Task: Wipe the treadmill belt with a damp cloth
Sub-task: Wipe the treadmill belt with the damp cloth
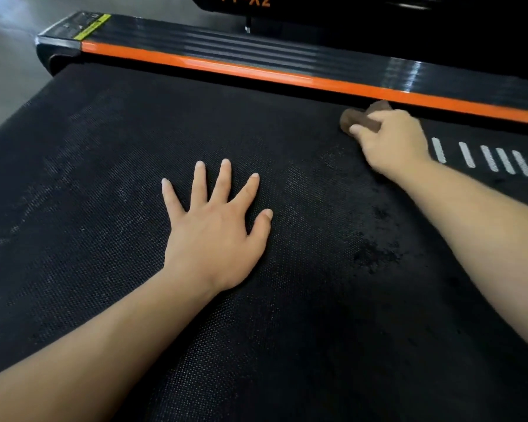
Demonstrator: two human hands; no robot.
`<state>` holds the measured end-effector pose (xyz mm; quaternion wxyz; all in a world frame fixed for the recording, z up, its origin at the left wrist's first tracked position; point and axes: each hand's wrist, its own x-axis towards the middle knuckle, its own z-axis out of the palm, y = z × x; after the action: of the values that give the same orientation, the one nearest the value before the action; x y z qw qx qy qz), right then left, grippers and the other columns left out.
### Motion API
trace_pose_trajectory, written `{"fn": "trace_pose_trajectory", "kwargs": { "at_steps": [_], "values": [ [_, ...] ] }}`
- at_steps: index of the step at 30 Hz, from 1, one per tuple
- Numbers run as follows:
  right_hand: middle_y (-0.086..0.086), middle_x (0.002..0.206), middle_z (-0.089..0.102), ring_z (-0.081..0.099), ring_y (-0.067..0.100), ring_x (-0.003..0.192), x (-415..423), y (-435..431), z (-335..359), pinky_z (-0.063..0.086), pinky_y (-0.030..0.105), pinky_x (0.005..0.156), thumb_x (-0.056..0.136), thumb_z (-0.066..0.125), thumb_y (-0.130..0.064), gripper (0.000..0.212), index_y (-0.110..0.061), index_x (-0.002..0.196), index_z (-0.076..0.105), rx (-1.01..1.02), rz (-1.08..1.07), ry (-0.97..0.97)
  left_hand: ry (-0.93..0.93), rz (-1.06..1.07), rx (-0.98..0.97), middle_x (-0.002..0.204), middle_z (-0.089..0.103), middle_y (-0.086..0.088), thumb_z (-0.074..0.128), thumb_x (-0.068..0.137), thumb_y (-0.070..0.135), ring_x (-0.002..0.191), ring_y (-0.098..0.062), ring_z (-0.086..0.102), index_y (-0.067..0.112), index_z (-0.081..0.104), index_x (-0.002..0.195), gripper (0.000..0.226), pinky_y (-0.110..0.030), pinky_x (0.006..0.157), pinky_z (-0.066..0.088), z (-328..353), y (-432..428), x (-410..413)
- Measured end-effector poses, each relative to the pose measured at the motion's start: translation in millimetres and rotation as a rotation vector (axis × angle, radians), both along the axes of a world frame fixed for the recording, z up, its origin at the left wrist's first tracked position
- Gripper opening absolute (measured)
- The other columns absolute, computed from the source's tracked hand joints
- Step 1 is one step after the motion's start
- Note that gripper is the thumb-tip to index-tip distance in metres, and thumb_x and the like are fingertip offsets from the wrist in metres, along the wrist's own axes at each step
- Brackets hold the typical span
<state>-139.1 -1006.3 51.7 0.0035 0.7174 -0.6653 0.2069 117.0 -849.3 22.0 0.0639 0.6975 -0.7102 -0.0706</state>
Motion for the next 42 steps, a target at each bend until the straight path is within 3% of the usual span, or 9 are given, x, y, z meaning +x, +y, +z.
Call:
{"fn": "trace_pose_trajectory", "kwargs": {
  "at_steps": [2, 8, 12, 14, 19, 25, 31, 38, 42],
  "values": [
    [0.016, 0.104, 0.064, 0.06, 0.041, 0.102, 10.4, 10.5, -3.7, 0.049, 0.045, 0.086, 0.094, 0.057, -0.053, 0.035, -0.024, 0.102, 0.074, -0.02, -0.038, 0.009, -0.007, 0.002, 0.001, 0.174, 0.001, 0.001, 0.007, 0.094, 0.072, 0.158, -0.031, -0.012, 0.045, 0.011, 0.161, 0.072, -0.07, 0.119, -0.009, -0.6, -0.4, 0.6],
    [0.009, 0.092, 0.059, 0.055, 0.033, 0.087, 23.0, 110.4, -9.3, 0.045, 0.043, 0.077, 0.091, 0.054, -0.052, 0.034, -0.034, 0.11, 0.075, 0.049, 0.402, 0.023, -0.006, 0.001, -0.005, 0.174, 0.003, 0.0, 0.008, 0.094, 0.072, 0.159, -0.031, -0.01, 0.044, 0.013, 0.162, 0.074, -0.071, 0.119, -0.008, -0.9, -1.1, 1.4],
    [0.019, 0.109, 0.063, 0.059, 0.042, 0.103, -4.3, 49.5, -2.4, 0.049, 0.044, 0.086, 0.093, 0.056, -0.053, 0.038, -0.025, 0.111, 0.075, -0.029, 0.022, -0.003, -0.009, 0.0, -0.009, 0.174, 0.005, 0.0, 0.009, 0.095, 0.072, 0.159, -0.032, -0.009, 0.044, 0.015, 0.162, 0.073, -0.071, 0.119, -0.009, -1.9, -0.9, 0.9],
    [0.019, 0.109, 0.062, 0.058, 0.043, 0.103, 5.5, 59.6, -6.9, 0.048, 0.045, 0.087, 0.094, 0.06, -0.048, 0.032, -0.026, 0.111, 0.075, -0.034, -0.003, -0.005, -0.011, -0.001, -0.01, 0.173, 0.005, 0.0, 0.012, 0.097, 0.071, 0.159, -0.032, -0.008, 0.044, 0.016, 0.162, 0.071, -0.071, 0.119, -0.009, -3.0, -2.0, 1.2],
    [0.007, 0.092, 0.058, 0.055, 0.031, 0.086, 30.1, 156.3, -12.4, 0.044, 0.041, 0.076, 0.092, 0.061, -0.046, 0.029, -0.031, 0.111, 0.076, 0.043, 0.408, -0.047, -0.027, 0.001, -0.011, 0.174, 0.005, -0.001, 0.014, 0.097, 0.07, 0.159, -0.033, -0.007, 0.043, 0.016, 0.161, 0.07, -0.072, 0.119, -0.007, -3.2, -2.4, 0.7],
    [0.017, 0.11, 0.061, 0.057, 0.042, 0.105, 6.2, 90.8, -5.4, 0.047, 0.047, 0.09, 0.095, 0.059, -0.049, 0.034, -0.026, 0.113, 0.074, -0.023, -0.018, -0.015, -0.02, 0.002, 0.005, 0.174, 0.005, -0.001, 0.017, 0.1, 0.067, 0.159, -0.033, -0.008, 0.043, 0.017, 0.162, 0.066, -0.071, 0.119, -0.009, -1.8, -2.6, 0.7],
    [0.0, 0.086, 0.053, 0.051, 0.027, 0.081, 29.9, 217.8, -9.5, 0.041, 0.041, 0.075, 0.091, 0.061, -0.042, 0.026, -0.032, 0.111, 0.075, 0.078, 0.418, -0.084, -0.018, 0.0, 0.01, 0.173, 0.004, -0.003, 0.019, 0.1, 0.067, 0.158, -0.034, -0.009, 0.043, 0.017, 0.161, 0.066, -0.072, 0.118, -0.009, -0.7, -2.5, 1.7],
    [0.014, 0.101, 0.06, 0.058, 0.041, 0.096, 23.2, 166.2, -11.6, 0.048, 0.048, 0.086, 0.093, 0.059, -0.046, 0.029, -0.028, 0.109, 0.075, -0.026, -0.003, 0.008, 0.015, 0.004, -0.006, 0.173, 0.011, -0.004, 0.025, 0.099, 0.067, 0.159, -0.035, -0.004, 0.041, 0.026, 0.16, 0.066, -0.073, 0.118, -0.008, -1.5, -3.0, 2.8],
    [0.005, 0.086, 0.053, 0.051, 0.03, 0.078, 45.3, 264.7, -8.0, 0.04, 0.04, 0.069, 0.092, 0.06, -0.042, 0.029, -0.028, 0.112, 0.075, 0.072, 0.448, -0.077, 0.026, 0.004, -0.031, 0.172, 0.015, -0.005, 0.028, 0.098, 0.067, 0.159, -0.035, -0.001, 0.04, 0.03, 0.158, 0.067, -0.073, 0.118, -0.009, -0.6, -1.5, 3.6]
  ]
}}
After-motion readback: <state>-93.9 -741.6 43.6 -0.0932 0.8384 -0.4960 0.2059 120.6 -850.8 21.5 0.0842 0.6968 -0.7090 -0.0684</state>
